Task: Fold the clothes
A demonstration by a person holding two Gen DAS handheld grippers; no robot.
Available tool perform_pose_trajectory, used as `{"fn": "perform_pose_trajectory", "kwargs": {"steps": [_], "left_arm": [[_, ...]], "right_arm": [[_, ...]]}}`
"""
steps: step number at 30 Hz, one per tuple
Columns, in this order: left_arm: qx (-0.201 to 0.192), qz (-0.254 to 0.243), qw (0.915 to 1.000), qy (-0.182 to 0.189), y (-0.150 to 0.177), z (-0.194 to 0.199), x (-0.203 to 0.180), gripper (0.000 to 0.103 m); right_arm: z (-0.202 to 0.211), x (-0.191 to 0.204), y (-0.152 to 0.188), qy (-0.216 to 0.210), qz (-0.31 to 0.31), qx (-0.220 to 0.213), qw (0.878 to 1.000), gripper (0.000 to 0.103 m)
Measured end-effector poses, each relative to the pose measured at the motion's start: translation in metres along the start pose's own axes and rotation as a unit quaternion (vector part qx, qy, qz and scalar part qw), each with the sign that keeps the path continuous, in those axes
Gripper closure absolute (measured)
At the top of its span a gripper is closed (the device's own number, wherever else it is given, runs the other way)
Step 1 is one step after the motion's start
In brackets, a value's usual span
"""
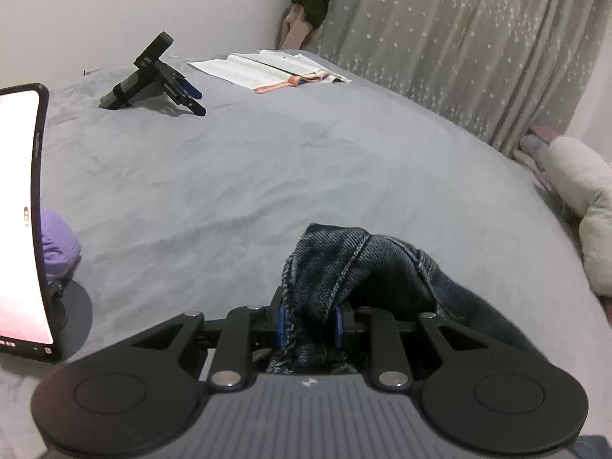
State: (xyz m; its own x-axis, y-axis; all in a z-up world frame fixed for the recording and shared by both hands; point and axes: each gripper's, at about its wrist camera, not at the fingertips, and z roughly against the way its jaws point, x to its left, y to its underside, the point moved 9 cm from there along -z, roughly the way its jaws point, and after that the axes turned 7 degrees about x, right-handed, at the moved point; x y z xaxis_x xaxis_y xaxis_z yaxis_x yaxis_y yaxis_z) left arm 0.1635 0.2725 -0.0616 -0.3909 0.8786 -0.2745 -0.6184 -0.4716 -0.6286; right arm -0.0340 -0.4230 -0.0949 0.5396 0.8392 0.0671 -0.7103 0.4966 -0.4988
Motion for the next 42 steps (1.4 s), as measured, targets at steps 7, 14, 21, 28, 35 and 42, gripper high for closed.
{"fn": "perform_pose_trajectory", "kwargs": {"steps": [7, 14, 21, 28, 35, 42], "left_arm": [[-0.001, -0.011, 0.9999, 0.0, 0.002, 0.0, -0.002, 0.082], [-0.001, -0.014, 0.9999, 0.001, 0.002, -0.001, -0.002, 0.081], [0.002, -0.026, 0.9997, 0.005, 0.0, -0.006, -0.001, 0.081], [0.0, -0.035, 0.9993, 0.011, -0.002, -0.014, -0.002, 0.081], [-0.021, -0.006, 0.9995, 0.024, -0.007, -0.018, -0.003, 0.084], [-0.018, 0.021, 0.9985, 0.047, -0.023, -0.031, -0.007, 0.085]], "right_arm": [[0.029, -0.008, -0.025, -0.007, -0.011, -0.044, 0.999, 0.069], [0.013, 0.0, -0.069, -0.055, -0.027, -0.048, 0.997, 0.069], [-0.038, 0.005, -0.089, -0.085, -0.048, -0.009, 0.995, 0.069], [-0.069, 0.008, -0.094, -0.095, -0.05, 0.003, 0.994, 0.095], [-0.042, 0.007, -0.118, -0.088, -0.03, -0.09, 0.992, 0.102], [-0.009, 0.019, -0.161, -0.064, -0.003, -0.189, 0.98, 0.102]]}}
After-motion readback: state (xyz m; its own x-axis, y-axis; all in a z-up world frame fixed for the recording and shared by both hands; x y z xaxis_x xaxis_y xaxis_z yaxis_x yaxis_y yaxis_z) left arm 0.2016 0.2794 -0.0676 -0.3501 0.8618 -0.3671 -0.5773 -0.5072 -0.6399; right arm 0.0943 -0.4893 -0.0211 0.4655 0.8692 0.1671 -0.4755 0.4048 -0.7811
